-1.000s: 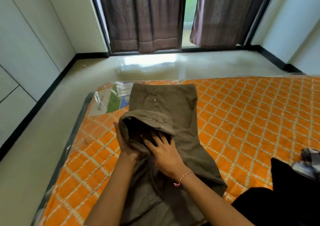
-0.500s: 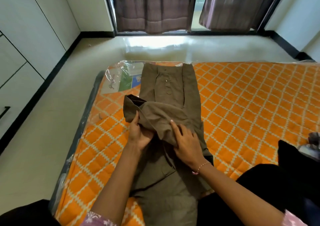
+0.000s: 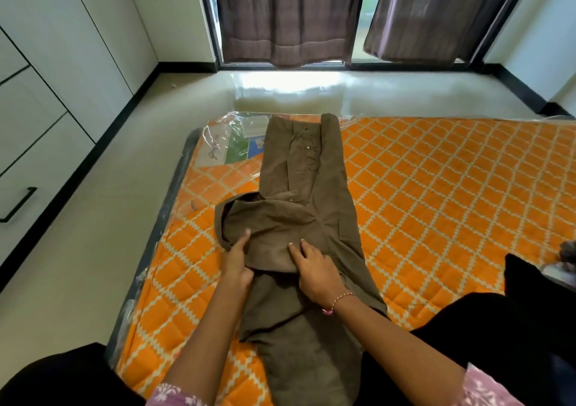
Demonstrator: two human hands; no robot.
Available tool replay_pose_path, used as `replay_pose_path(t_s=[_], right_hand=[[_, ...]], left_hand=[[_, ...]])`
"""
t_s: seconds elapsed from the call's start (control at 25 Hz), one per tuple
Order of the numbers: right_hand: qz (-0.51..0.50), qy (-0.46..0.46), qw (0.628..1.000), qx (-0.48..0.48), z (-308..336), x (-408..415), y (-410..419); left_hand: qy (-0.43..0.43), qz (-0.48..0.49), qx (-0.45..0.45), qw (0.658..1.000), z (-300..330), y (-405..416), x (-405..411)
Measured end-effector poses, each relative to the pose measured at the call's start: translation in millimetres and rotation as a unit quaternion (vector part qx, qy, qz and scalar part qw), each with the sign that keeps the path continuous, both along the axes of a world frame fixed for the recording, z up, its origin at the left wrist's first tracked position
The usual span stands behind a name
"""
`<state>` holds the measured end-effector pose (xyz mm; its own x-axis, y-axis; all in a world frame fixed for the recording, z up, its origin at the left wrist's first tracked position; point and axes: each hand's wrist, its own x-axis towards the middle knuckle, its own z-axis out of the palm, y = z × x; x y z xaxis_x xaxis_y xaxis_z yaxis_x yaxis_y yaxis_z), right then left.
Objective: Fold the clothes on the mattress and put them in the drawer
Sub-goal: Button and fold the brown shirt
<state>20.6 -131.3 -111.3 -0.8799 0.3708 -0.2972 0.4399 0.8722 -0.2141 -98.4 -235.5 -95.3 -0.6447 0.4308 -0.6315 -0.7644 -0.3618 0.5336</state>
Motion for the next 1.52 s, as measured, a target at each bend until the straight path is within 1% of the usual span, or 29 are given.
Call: replay_pose_path(t_s=[0.04,0.08,0.12,0.2,0.24,0.4,0.48,0.52,0.56,0.6,0.64,0.68,0.72,0.76,0.8,0.84,0.88,0.92,1.0,1.08,1.16,1.2,1.24,1.28,1.36,1.4,1.44,1.48,1.52], right_hand=[[0.0,0.021,0.999,0.044,0,5,2],[-0.003,0.051,0.996,0.078,0,9,4],[-0.004,0.083,0.993,0.081,0,12,4],[0.01,0.136,0.99,0.038,0,14,0],[0.025,0.144,0.989,0.014,0,13,-3],[0.086,0.08,0.992,-0.039,-5,8,-5],[0.087,0.116,0.988,-0.051,-4,7,-4],[0.088,0.123,0.987,-0.058,-5,5,-2],[0.095,0.105,0.987,-0.069,-5,4,-2],[0.101,0.075,0.988,-0.087,-6,5,-2],[0.096,0.069,0.988,-0.1,-8,5,-2],[0.073,0.095,0.988,-0.097,-8,3,0],[0.046,0.136,0.987,-0.067,-10,-1,3],[0.022,0.162,0.986,-0.021,-11,-8,9],[0.003,0.163,0.987,0.015,-11,-15,15],[-0.009,0.145,0.989,0.036,-12,-22,23],[-0.018,0.117,0.992,0.042,-13,-28,32],[-0.025,0.093,0.994,0.043,-15,-35,42],[-0.032,0.073,0.996,0.042,-17,-47,61],[-0.03,0.081,0.995,0.046,-20,-62,76],[-0.027,0.084,0.995,0.048,-21,-82,89],[-0.03,0.082,0.995,0.046,-21,-92,96],[-0.036,0.079,0.995,0.042,-21,-102,103],[-0.044,0.074,0.996,0.036,-21,-112,111],[-0.06,0.061,0.996,0.021,-23,-128,123],[-0.068,0.056,0.996,0.014,-24,-135,128],[-0.077,0.055,0.995,0.009,-24,-143,134],[-0.089,0.059,0.994,0.007,-22,-153,141],[-0.105,0.064,0.992,0.005,-18,-162,146]], left_hand=[[-0.01,0.018,-0.065,0.998,0,2,-1],[-0.006,0.047,-0.091,0.995,2,1,-7],[0.015,0.084,-0.083,0.993,4,-2,-18],[0.087,0.126,-0.059,0.987,15,-11,-39],[0.1,0.141,-0.066,0.983,18,-18,-46],[0.036,0.215,-0.115,0.969,13,-41,-64],[0.065,0.235,-0.101,0.964,13,-46,-72],[0.098,0.226,-0.135,0.96,12,-47,-74],[0.144,0.188,-0.233,0.943,8,-48,-71],[0.195,0.116,-0.374,0.899,2,-49,-63],[0.253,0.022,-0.509,0.822,-6,-48,-52],[0.327,-0.06,-0.607,0.722,-15,-43,-41],[0.422,-0.122,-0.658,0.612,-21,-35,-30],[0.521,-0.171,-0.661,0.513,-27,-21,-22],[0.599,-0.219,-0.635,0.437,-32,-6,-16],[0.647,-0.259,-0.598,0.396,-32,10,-14],[0.665,-0.282,-0.57,0.393,-29,25,-18],[0.663,-0.288,-0.557,0.409,-27,39,-27],[0.633,-0.296,-0.569,0.435,-25,57,-57],[0.59,-0.369,-0.564,0.444,-23,66,-92],[0.543,-0.464,-0.505,0.484,-17,72,-117],[0.534,-0.48,-0.477,0.507,-16,73,-125],[0.532,-0.459,-0.47,0.535,-17,71,-131],[0.532,-0.402,-0.48,0.57,-18,66,-138],[0.496,-0.228,-0.541,0.64,-20,49,-148],[0.452,-0.147,-0.579,0.663,-20,41,-153],[0.413,-0.093,-0.616,0.664,-20,35,-156],[0.399,-0.059,-0.655,0.64,-22,36,-160],[0.425,-0.031,-0.67,0.608,-22,43,-159]])
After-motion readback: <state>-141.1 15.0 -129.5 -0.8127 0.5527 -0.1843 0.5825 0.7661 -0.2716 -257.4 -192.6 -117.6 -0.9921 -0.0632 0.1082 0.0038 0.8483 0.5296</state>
